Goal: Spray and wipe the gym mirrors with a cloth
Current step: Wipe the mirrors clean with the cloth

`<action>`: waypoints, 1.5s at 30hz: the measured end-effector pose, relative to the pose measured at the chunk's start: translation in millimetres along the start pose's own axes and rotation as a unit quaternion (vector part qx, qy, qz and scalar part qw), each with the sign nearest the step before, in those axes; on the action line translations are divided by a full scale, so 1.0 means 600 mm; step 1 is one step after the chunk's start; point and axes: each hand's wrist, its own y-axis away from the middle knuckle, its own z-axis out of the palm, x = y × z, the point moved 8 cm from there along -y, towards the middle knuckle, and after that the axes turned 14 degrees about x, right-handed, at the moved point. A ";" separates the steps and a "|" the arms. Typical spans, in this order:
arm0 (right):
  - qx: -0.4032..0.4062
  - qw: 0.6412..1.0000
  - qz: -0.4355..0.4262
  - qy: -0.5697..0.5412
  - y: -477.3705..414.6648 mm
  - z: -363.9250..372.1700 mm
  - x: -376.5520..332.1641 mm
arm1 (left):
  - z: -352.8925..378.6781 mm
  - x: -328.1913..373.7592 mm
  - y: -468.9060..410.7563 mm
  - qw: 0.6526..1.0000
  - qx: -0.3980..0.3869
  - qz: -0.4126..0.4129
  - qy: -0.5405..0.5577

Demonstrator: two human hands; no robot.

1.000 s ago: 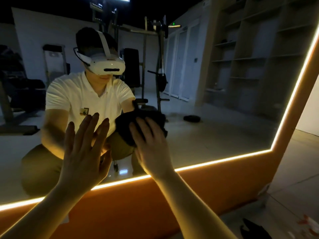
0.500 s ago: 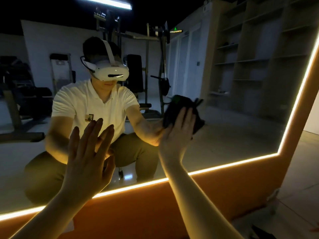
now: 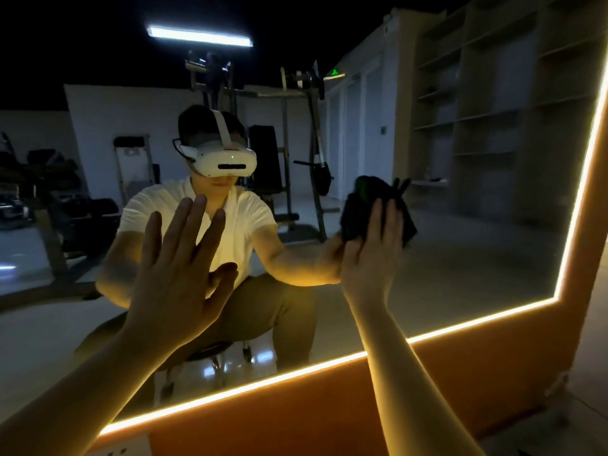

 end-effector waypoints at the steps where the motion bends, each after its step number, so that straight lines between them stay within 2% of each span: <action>1: 0.010 0.999 0.053 0.007 -0.003 -0.003 0.024 | 0.004 0.001 0.001 1.000 -0.006 -0.001 -0.009; 4: 0.040 0.988 0.148 0.027 0.006 -0.012 0.039 | 0.009 0.004 0.006 1.000 -0.010 -0.007 -0.021; 7: 0.039 0.990 0.131 0.017 0.014 -0.001 -0.011 | 0.012 0.007 0.008 0.999 -0.015 -0.005 -0.030; 11: -0.009 0.998 -0.049 -0.046 0.046 0.027 -0.150 | 0.011 0.007 0.006 0.999 -0.025 0.002 -0.043; 14: -0.082 0.967 -0.227 -0.075 0.081 0.040 -0.229 | 0.010 0.006 0.007 0.999 -0.024 0.002 -0.038; 16: -0.102 0.945 -0.304 -0.067 0.082 0.042 -0.228 | 0.010 0.006 0.009 0.999 -0.023 -0.003 -0.032; 18: -0.096 0.939 -0.327 -0.043 0.061 0.043 -0.195 | 0.010 0.007 0.009 0.999 -0.023 -0.004 -0.026; 24: -0.015 0.981 -0.194 -0.001 -0.067 0.016 -0.048 | 0.007 0.012 0.007 0.999 -0.028 -0.007 -0.031; 28: 0.002 0.999 0.032 0.037 -0.147 -0.002 0.019 | -0.005 0.016 0.001 0.998 -0.039 -0.018 -0.037; 30: 0.010 0.995 0.088 0.040 -0.155 0.002 -0.002 | -0.014 0.015 -0.006 0.998 -0.039 -0.016 -0.036; 32: 0.006 0.999 0.037 0.026 -0.140 0.014 -0.055 | -0.024 0.013 -0.021 0.999 -0.037 -0.017 -0.036; 35: -0.028 0.990 -0.140 -0.003 -0.087 0.047 -0.158 | -0.034 0.001 -0.058 0.998 -0.029 -0.038 -0.044; 38: -0.093 0.938 -0.332 -0.026 -0.031 0.065 -0.242 | -0.040 -0.021 -0.106 0.993 -0.019 -0.098 -0.064; 40: -0.111 0.900 -0.419 -0.043 -0.031 0.060 -0.249 | -0.046 -0.028 -0.140 0.991 0.007 -0.117 -0.070; 42: -0.113 0.891 -0.439 -0.036 -0.065 0.058 -0.211 | -0.040 -0.024 -0.170 0.989 0.010 -0.121 -0.081; 45: -0.070 0.924 -0.374 -0.028 -0.155 0.046 -0.118 | -0.012 -0.007 -0.196 0.986 -0.023 -0.113 -0.121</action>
